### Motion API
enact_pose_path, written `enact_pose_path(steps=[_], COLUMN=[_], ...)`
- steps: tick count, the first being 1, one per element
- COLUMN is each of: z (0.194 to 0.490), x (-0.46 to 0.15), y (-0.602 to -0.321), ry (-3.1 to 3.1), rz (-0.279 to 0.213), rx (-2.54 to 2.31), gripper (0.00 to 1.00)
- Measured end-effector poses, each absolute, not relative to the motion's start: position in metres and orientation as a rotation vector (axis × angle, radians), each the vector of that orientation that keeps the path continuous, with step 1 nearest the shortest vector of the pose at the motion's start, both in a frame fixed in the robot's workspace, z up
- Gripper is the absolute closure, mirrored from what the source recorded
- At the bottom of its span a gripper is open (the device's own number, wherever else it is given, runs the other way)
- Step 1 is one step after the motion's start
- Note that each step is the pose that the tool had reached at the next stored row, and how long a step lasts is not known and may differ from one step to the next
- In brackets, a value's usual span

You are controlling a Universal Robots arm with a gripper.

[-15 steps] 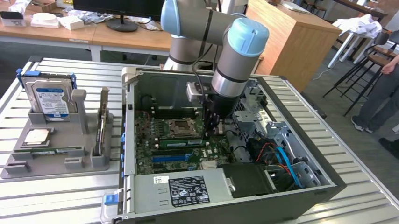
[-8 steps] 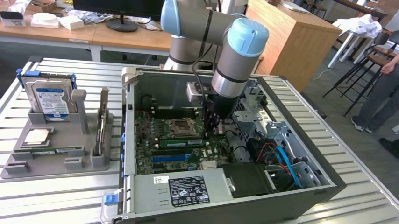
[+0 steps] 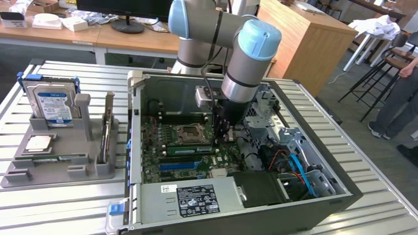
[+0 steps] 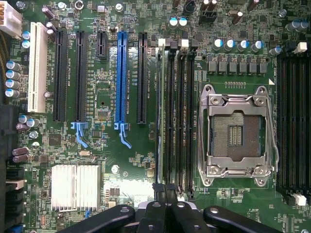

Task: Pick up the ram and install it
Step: 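Press down the ram until it locks into place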

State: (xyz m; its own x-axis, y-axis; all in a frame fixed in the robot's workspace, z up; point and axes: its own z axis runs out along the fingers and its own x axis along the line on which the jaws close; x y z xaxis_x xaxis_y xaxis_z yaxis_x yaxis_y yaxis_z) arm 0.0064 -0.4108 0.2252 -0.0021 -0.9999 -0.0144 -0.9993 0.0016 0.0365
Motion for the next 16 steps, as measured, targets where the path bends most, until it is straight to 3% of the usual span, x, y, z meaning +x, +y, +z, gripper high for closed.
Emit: enact_pose_path(steps=[16], z=[0.2232], x=[0.0065], y=[-0.4108], ry=[-2.212], rz=[-0.056], rx=[2.208], gripper=[0.9])
